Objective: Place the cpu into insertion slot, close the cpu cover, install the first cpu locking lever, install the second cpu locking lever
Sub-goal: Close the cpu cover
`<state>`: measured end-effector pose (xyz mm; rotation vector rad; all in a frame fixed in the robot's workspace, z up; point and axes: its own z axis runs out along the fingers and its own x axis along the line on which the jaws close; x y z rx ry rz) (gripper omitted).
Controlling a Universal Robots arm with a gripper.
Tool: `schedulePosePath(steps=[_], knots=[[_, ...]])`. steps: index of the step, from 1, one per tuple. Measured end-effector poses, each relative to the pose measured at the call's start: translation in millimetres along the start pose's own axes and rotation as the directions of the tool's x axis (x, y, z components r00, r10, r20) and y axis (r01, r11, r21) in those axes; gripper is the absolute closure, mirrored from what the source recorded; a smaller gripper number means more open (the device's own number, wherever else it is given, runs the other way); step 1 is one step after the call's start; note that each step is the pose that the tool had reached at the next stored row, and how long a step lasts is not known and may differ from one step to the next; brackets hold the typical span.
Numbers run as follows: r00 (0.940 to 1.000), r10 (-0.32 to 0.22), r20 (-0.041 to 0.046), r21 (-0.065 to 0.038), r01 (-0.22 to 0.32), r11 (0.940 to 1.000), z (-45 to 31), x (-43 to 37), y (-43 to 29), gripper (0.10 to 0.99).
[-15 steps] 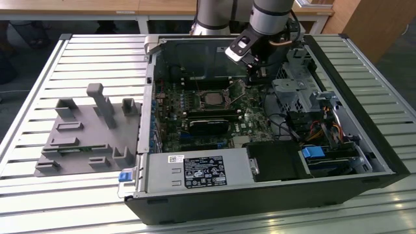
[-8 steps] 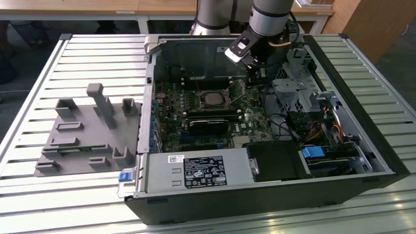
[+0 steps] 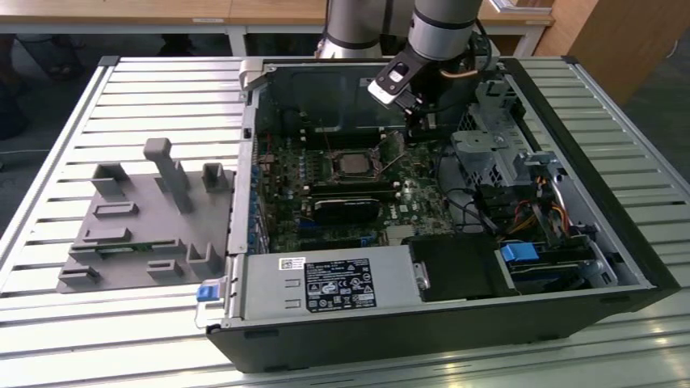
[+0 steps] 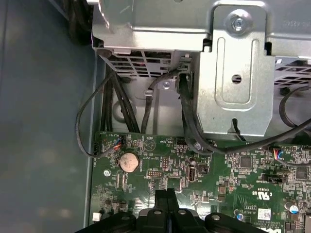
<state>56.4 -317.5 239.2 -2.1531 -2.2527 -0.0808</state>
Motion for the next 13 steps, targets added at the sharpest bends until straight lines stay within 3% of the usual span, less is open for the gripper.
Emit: schedulePosePath(steps=[13], knots=[[1.0000, 0.000, 0.0001, 0.000, 0.000, 1.0000, 1.4, 0.7, -17.6, 0.980]])
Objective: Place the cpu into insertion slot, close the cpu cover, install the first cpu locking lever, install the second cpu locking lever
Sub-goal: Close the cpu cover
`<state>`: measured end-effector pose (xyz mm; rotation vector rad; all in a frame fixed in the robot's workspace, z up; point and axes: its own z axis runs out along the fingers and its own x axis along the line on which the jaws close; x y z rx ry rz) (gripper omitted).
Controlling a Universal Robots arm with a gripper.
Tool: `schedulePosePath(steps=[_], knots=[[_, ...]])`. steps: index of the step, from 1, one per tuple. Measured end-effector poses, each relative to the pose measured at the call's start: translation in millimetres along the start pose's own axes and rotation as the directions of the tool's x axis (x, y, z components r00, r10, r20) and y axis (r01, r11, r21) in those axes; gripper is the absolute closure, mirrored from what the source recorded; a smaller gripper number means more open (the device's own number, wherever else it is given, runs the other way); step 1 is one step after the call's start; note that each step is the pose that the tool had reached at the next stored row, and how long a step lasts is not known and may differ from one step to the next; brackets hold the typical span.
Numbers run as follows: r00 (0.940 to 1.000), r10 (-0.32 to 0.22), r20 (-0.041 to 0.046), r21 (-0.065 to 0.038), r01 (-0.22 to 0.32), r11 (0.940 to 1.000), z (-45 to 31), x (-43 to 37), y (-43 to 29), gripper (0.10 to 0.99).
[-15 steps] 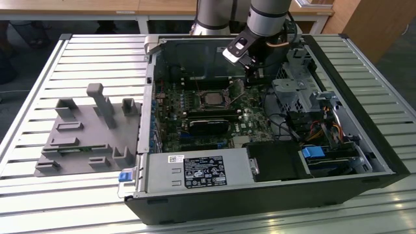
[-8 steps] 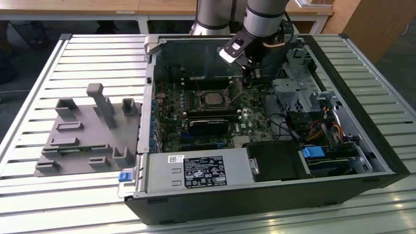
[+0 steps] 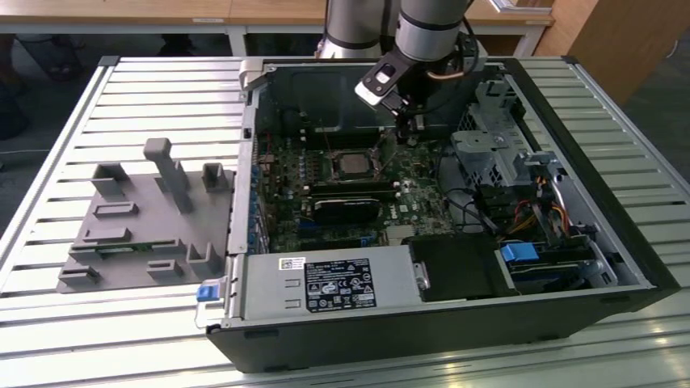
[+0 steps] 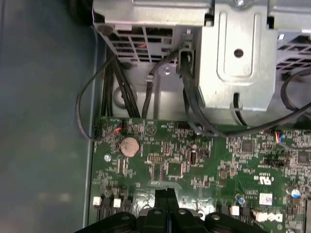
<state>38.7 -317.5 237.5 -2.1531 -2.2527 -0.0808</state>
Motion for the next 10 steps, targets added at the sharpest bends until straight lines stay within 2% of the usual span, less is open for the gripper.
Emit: schedulePosePath(steps=[4, 10], knots=[[1.0000, 0.000, 0.0000, 0.000, 0.000, 1.0000, 0.5, 0.3, -7.2, 0.980], [1.0000, 0.000, 0.0003, 0.000, 0.000, 1.0000, 1.2, 0.5, -13.0, 0.980]])
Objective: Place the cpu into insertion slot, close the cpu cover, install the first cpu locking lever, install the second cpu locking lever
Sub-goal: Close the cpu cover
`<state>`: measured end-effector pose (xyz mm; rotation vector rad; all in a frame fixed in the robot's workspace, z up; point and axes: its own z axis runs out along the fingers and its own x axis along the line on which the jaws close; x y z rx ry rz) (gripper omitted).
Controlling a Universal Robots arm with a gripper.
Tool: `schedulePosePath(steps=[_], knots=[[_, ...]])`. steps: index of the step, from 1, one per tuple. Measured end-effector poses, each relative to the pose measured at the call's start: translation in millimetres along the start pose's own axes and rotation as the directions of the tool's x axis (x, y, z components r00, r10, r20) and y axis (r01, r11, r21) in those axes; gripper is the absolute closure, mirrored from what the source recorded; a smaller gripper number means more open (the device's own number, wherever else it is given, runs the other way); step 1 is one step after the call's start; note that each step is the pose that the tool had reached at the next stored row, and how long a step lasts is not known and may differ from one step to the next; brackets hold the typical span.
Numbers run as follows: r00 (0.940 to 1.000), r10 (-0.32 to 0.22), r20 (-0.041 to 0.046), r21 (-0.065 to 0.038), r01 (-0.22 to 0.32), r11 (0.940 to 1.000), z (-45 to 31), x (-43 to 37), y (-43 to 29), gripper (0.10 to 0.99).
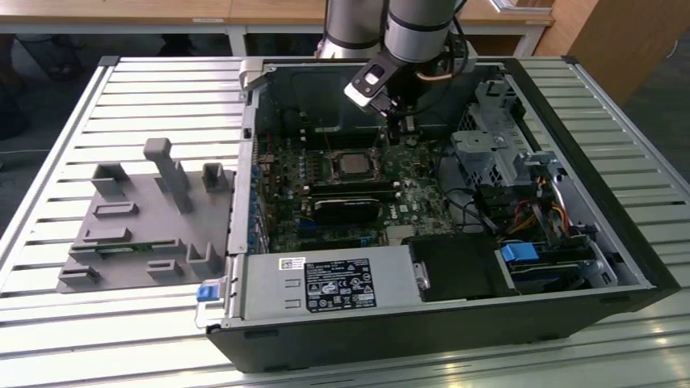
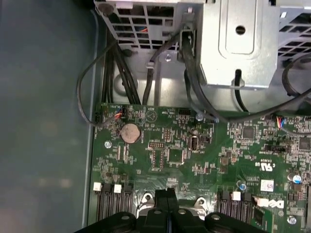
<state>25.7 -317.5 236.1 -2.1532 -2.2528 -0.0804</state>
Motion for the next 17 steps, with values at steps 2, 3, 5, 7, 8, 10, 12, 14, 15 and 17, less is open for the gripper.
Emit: schedulePosePath(steps=[2, 3, 5, 7, 8, 10, 12, 14, 15, 17], knots=[[1.0000, 0.000, -0.0002, 0.000, 0.000, 1.0000, 0.3, 0.1, -2.1, 0.980], [1.0000, 0.000, -0.0002, 0.000, 0.000, 1.0000, 0.5, 0.1, -3.0, 0.980], [1.0000, 0.000, -0.0001, 0.000, 0.000, 1.0000, 0.7, 0.2, -5.2, 0.980], [1.0000, 0.000, -0.0001, 0.000, 0.000, 1.0000, 1.1, 0.2, -7.1, 0.980], [1.0000, 0.000, -0.0001, 0.000, 0.000, 1.0000, 1.2, 0.3, -8.1, 0.980], [1.0000, 0.000, 0.0001, 0.000, 0.000, 1.0000, 1.5, 0.4, -9.5, 0.980], [1.0000, 0.000, 0.0001, 0.000, 0.000, 1.0000, 1.8, 0.4, -11.4, 0.980], [1.0000, 0.000, 0.0002, 0.000, 0.000, 1.0000, 2.2, 0.5, -13.0, 0.980], [1.0000, 0.000, 0.0003, 0.000, 0.000, 1.0000, 2.4, 0.5, -14.1, 0.980], [1.0000, 0.000, 0.0003, 0.000, 0.000, 1.0000, 2.8, 0.6, -15.8, 0.980]])
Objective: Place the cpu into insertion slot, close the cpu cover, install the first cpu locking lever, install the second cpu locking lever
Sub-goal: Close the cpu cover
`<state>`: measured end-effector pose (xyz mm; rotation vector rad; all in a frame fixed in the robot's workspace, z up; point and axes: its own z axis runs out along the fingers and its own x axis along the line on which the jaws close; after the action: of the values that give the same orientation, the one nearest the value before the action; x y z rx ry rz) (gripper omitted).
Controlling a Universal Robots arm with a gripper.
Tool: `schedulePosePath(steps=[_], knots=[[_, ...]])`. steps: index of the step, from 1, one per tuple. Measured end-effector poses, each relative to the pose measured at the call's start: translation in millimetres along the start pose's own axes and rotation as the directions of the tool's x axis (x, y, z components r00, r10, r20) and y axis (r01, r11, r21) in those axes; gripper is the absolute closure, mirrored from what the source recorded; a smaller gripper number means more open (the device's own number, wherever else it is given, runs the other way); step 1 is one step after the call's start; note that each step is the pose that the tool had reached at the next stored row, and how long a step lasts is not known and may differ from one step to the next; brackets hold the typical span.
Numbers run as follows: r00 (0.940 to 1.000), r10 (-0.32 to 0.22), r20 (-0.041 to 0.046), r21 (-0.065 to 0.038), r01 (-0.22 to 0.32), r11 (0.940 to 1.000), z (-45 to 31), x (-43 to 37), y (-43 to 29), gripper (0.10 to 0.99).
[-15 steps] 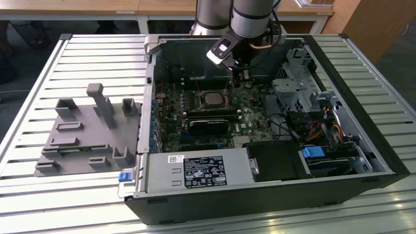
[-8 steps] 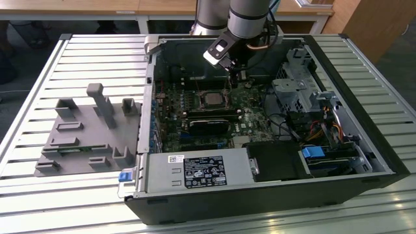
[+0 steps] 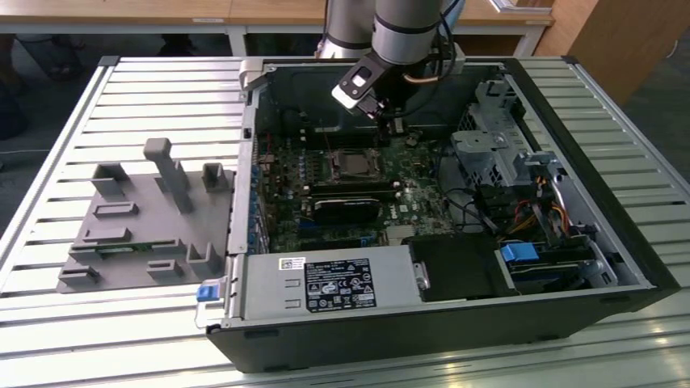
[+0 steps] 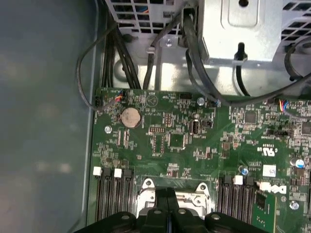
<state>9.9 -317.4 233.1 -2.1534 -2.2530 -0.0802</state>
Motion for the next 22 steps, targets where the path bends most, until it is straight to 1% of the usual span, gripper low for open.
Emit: schedulePosePath(steps=[4, 9, 12, 16, 20, 22], knots=[[1.0000, 0.000, 0.0005, 0.000, 0.000, 1.0000, 1.6, 0.1, -3.8, 0.980], [1.0000, 0.000, 0.0008, 0.000, 0.000, 1.0000, 2.9, 0.4, -13.2, 0.980], [1.0000, 0.000, 0.0005, 0.000, 0.000, 1.0000, 4.1, 0.4, -15.8, 0.980], [1.0000, 0.000, 0.0007, 0.001, 0.000, 1.0000, 6.7, -3.0, -18.8, 0.980], [1.0000, 0.000, 0.0007, 0.001, 0.000, 1.0000, 8.7, -6.7, -24.0, 0.980], [1.0000, 0.000, 0.0003, 0.000, 0.000, 1.0000, 10.2, -7.2, -26.5, 0.980]])
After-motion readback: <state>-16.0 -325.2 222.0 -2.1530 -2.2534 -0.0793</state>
